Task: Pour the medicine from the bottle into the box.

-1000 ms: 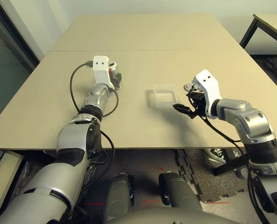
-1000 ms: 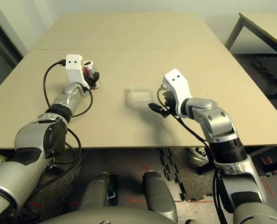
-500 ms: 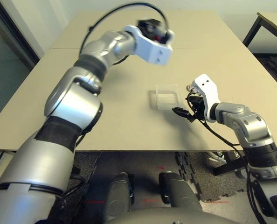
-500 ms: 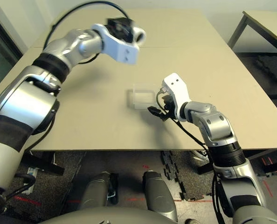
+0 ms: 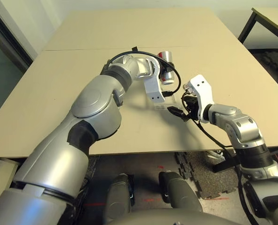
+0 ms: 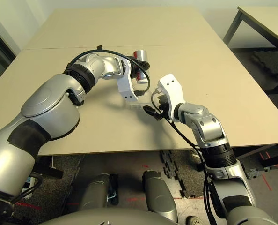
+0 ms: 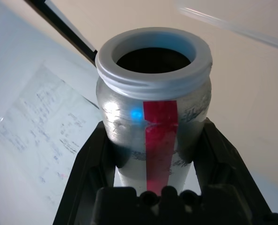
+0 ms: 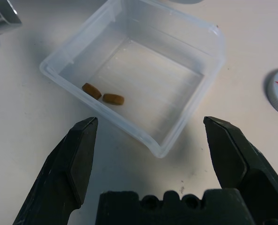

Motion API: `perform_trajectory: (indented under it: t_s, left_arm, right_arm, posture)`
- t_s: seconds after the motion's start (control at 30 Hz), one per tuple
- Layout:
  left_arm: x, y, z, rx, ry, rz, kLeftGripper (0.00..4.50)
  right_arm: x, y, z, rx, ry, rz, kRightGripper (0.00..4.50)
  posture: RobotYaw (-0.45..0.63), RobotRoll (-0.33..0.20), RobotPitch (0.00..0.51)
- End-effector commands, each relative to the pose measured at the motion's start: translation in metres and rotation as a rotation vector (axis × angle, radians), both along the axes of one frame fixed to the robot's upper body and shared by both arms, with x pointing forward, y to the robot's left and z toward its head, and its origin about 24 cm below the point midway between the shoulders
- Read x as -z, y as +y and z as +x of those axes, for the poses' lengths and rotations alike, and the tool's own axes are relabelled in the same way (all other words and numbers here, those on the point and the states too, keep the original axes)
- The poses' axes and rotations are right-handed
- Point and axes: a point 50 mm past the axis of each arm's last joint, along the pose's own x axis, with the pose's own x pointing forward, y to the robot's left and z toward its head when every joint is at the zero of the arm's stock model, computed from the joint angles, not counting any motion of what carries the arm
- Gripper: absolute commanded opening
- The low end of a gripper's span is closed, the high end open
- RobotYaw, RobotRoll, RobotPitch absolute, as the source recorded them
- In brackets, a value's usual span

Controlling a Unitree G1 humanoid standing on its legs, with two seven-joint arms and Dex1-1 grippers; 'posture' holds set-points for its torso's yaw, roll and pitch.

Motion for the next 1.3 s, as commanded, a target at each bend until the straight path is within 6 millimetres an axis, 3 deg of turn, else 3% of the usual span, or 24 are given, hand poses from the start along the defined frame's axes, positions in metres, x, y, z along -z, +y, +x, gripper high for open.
perform_trajectory:
  t_s: [0.03, 0.13, 0.3, 0.4, 0.57, 0.7, 0.83, 1.3]
  left_arm:
    - [-0.003, 0.009, 0.004, -0.128, 0.139, -0.170, 2.48]
    - [-0.012, 0.021, 0.009, -0.266, 0.314, -0.452, 2.48]
    - [-0.026, 0.048, 0.021, -0.484, 0.643, -1.072, 2.48]
    - [-0.016, 0.085, 0.030, -0.624, 0.824, -1.542, 2.48]
    - [0.021, 0.123, 0.028, -0.725, 0.947, -1.999, 2.48]
    - [0.058, 0.142, 0.017, -0.791, 0.934, -2.132, 2.48]
    - [0.081, 0.142, 0.009, -0.812, 0.984, -2.172, 2.48]
    - [0.116, 0.146, -0.003, -0.952, 1.016, -2.195, 2.48]
  right_arm:
    - [0.000, -0.002, 0.000, -0.001, 0.001, -0.001, 4.50]
    - [-0.002, -0.003, 0.000, -0.010, 0.002, -0.005, 4.50]
    - [-0.005, -0.006, 0.000, -0.033, 0.008, -0.021, 4.50]
    - [-0.007, -0.005, 0.001, -0.052, 0.013, -0.025, 4.50]
    - [-0.009, -0.005, 0.002, -0.071, 0.019, -0.027, 4.50]
    - [-0.010, -0.004, 0.003, -0.080, 0.024, -0.027, 4.50]
    - [-0.010, -0.003, 0.003, -0.088, 0.029, -0.026, 4.50]
    - [-0.011, -0.006, -0.002, -0.081, 0.034, -0.031, 4.50]
  posture:
    - [-0.29, 0.000, 0.083]
    - [-0.28, 0.000, 0.083]
    - [-0.23, 0.000, 0.086]
    - [-0.21, 0.000, 0.088]
    - [-0.18, 0.000, 0.091]
    - [-0.15, 0.000, 0.095]
    - [-0.14, 0.000, 0.096]
    - [-0.17, 0.000, 0.099]
